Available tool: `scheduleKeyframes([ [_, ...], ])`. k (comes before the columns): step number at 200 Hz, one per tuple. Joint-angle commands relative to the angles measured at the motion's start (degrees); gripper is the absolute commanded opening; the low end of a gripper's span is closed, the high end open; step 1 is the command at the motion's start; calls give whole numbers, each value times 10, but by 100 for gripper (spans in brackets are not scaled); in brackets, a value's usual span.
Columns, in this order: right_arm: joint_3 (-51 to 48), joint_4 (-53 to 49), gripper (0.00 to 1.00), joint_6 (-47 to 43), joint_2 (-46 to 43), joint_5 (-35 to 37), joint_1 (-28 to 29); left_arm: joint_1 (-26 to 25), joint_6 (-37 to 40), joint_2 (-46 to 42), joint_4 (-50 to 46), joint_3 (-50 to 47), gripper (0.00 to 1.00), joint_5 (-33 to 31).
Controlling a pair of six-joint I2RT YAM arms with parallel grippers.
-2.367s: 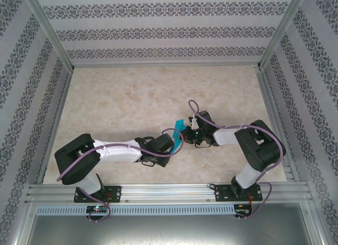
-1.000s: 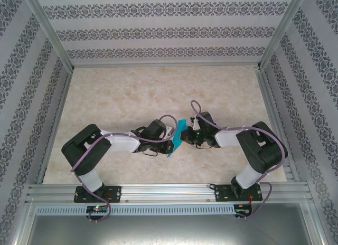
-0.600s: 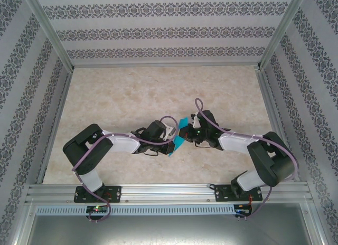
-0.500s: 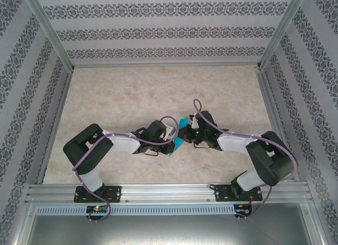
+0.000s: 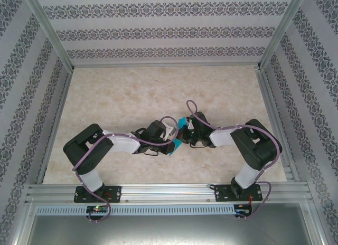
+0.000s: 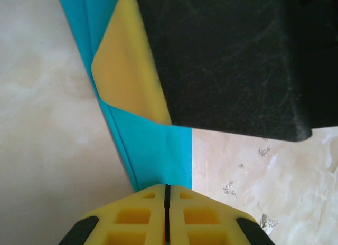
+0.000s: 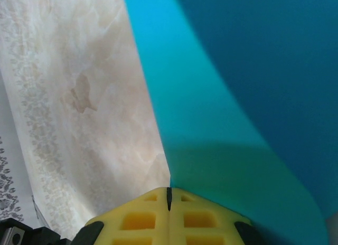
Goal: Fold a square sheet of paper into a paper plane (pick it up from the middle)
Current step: Fold the wing for the fifth time at the center of the table.
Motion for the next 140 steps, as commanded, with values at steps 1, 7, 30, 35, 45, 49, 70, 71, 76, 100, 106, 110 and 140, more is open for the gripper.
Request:
scheduleKeyframes([
  [1,27,-40,1,-27,13,57,-3,7,20,37,-94,-36,11,-49],
  [7,33,-58,2,-34,10,68,-3,7,21,39,-95,-37,10,-49],
  [30,53,-106,2,-51,6,91,-10,7,25,41,-100,-41,10,-51],
  [35,56,-112,2,-55,6,95,-13,7,26,41,-101,-43,10,-51],
  [45,60,-120,2,-63,6,100,-21,7,29,40,-103,-46,11,-53],
  [49,61,-119,2,-64,7,100,-24,7,29,40,-105,-47,10,-54],
  [70,71,-117,2,-70,15,93,-37,7,32,39,-107,-52,10,-56],
  [71,71,-117,2,-71,16,92,-38,7,32,39,-108,-53,10,-57],
  [76,75,-118,2,-74,17,93,-40,7,33,39,-108,-53,10,-58],
  [100,86,-120,2,-83,23,87,-57,7,34,35,-110,-60,10,-62],
  [106,89,-124,3,-86,23,86,-62,7,34,33,-111,-61,10,-63],
  [110,90,-126,2,-88,21,84,-64,7,34,32,-110,-63,10,-63],
  [140,97,-146,3,-97,-5,52,-63,7,36,30,-113,-62,10,-66],
])
